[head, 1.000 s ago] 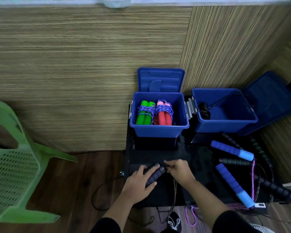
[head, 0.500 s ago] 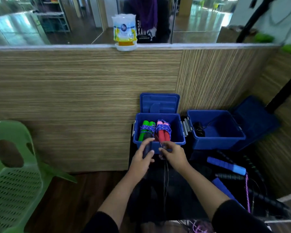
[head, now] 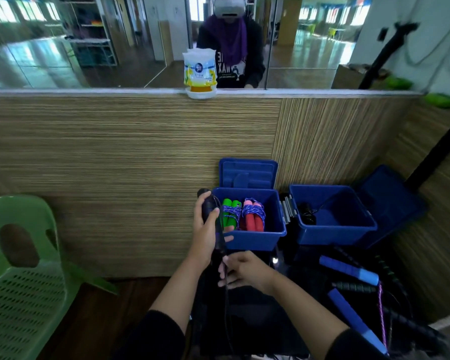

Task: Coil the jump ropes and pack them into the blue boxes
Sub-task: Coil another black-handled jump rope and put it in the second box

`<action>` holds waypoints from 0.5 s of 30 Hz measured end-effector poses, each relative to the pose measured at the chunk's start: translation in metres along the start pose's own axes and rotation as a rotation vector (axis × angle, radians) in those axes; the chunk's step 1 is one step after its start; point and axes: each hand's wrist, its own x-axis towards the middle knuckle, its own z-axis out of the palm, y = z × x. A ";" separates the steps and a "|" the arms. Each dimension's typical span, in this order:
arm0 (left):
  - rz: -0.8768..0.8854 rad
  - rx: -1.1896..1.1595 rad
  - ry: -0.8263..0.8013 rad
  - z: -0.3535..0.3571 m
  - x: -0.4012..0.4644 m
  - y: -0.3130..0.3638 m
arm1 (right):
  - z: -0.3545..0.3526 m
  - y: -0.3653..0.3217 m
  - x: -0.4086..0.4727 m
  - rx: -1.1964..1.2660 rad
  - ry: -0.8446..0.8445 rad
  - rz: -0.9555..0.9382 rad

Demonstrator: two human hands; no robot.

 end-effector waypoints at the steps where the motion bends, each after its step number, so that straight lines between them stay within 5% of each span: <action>1: 0.025 -0.001 0.016 0.001 0.002 0.000 | -0.002 0.000 0.000 0.010 -0.022 0.017; 9: 0.209 0.237 0.277 -0.046 0.043 0.021 | -0.050 0.003 -0.020 -0.180 0.013 -0.095; 15: 0.324 0.604 0.309 -0.090 0.056 0.040 | -0.082 -0.006 -0.028 -0.550 0.068 -0.180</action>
